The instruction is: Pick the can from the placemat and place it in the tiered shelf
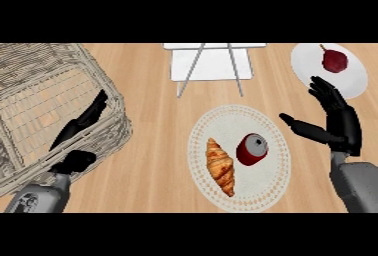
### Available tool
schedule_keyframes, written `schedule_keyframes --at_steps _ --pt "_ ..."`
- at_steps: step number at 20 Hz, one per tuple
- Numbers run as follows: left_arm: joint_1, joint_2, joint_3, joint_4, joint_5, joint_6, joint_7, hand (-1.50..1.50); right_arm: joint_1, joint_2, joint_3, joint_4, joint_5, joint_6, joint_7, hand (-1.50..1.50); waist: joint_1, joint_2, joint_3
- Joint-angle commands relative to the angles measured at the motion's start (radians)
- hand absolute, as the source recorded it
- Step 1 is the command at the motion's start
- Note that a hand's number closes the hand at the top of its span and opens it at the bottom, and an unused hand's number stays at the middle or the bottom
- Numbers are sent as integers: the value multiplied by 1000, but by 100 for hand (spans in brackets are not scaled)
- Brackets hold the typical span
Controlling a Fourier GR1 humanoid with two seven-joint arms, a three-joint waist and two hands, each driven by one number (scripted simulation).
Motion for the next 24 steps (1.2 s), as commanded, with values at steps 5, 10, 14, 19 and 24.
schedule_keyframes --at_steps 5,10,14,19,24 --pt "-30 -130 -6 41 -62 50 31 0 37 -84 -8 14 -84 310 -72 -150 7 -4 -10" --pt "-12 -157 -2 7 -107 36 57 0 19 -223 63 -123 5 355 93 -150 0 -12 -11" --pt "-81 -123 87 109 -100 -12 28 0 -37 -257 109 -283 18 354 328 -150 -11 -10 -13" --pt "-31 -168 55 31 -135 -2 53 0 -92 -379 203 -392 89 463 513 -150 1 -16 -13" --pt "-20 -188 68 72 -161 -17 9 0 -127 -448 296 -514 157 550 690 -150 -3 -13 -13"
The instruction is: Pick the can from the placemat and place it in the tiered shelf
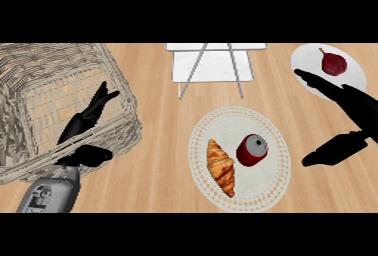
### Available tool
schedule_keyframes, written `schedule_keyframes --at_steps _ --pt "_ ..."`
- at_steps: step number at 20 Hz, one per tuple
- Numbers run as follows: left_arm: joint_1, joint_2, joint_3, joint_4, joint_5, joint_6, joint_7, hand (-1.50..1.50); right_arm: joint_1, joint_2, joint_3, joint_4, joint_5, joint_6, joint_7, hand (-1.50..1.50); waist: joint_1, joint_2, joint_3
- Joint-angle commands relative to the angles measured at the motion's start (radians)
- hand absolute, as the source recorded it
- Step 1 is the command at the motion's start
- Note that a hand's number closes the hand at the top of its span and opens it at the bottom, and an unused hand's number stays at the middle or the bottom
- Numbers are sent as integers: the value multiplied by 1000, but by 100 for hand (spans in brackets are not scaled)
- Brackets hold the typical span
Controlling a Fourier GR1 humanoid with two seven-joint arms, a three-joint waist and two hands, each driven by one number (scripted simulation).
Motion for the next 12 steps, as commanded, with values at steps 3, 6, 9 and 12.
schedule_keyframes --at_steps 3,6,9,12 --pt "54 -48 -22 28 -3 -5 22 0 -64 -14 108 -147 90 46 271 -150 8 10 -8" --pt "7 -101 -39 47 -32 18 61 0 -58 -23 93 -220 58 79 352 -150 -5 11 -7" --pt "-30 -93 -12 50 -47 11 90 0 -18 0 94 -290 82 67 393 -150 -7 12 -6" --pt "-14 -113 -6 37 -45 -4 82 0 -23 61 106 -303 118 36 448 -150 0 13 -6"
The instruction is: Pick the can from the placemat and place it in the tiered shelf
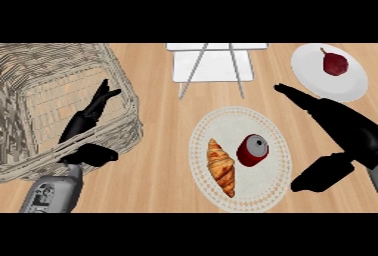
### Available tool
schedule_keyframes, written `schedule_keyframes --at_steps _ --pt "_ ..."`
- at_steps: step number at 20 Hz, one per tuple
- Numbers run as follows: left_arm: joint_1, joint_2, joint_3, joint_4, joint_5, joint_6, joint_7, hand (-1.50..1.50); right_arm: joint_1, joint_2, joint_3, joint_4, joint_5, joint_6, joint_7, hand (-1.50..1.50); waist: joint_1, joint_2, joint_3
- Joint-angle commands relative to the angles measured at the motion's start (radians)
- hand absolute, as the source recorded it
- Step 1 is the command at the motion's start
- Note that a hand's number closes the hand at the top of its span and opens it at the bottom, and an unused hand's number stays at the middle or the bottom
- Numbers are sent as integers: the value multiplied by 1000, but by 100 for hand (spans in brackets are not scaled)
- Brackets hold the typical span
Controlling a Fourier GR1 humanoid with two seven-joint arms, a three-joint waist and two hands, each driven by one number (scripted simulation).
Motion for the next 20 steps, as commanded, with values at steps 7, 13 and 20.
schedule_keyframes --at_steps 7,13,20 --pt "46 -73 -7 29 -16 -9 72 0 94 55 34 -107 154 -43 50 -150 -9 8 -8" --pt "13 -124 -3 66 -72 14 45 0 12 157 47 -37 186 -21 118 -150 1 13 -9" --pt "41 -138 22 12 -75 -31 75 0 40 175 35 -66 211 16 149 -150 2 11 -9"
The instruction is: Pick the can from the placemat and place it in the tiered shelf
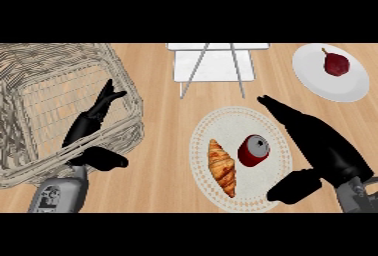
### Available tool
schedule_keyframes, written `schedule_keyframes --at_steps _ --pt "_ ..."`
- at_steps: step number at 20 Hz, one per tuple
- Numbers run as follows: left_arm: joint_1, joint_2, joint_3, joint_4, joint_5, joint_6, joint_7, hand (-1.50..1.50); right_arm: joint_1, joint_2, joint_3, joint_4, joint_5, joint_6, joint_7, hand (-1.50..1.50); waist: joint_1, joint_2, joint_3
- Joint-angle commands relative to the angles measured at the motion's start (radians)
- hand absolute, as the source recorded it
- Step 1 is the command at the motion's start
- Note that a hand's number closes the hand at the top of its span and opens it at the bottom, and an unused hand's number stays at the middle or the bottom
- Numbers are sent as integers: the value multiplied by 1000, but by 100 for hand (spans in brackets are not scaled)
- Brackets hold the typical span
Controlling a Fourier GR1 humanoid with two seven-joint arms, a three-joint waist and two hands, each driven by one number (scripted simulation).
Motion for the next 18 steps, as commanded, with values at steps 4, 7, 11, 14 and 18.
schedule_keyframes --at_steps 4,7,11,14,18 --pt "-14 -58 4 90 -29 35 68 0 -4 83 38 28 81 2 43 -150 -4 10 -8" --pt "38 -64 -2 53 -28 -1 56 0 3 50 -8 45 54 47 14 -150 -1 9 -8" --pt "36 -60 23 81 -41 -17 36 0 -16 90 5 145 96 45 -47 -150 5 12 -8" --pt "30 -80 22 28 -47 -22 102 0 19 109 47 126 167 30 -39 -150 0 9 -8" --pt "50 -69 47 22 -40 -62 78 0 -17 152 46 171 196 41 -12 -150 6 9 -8"
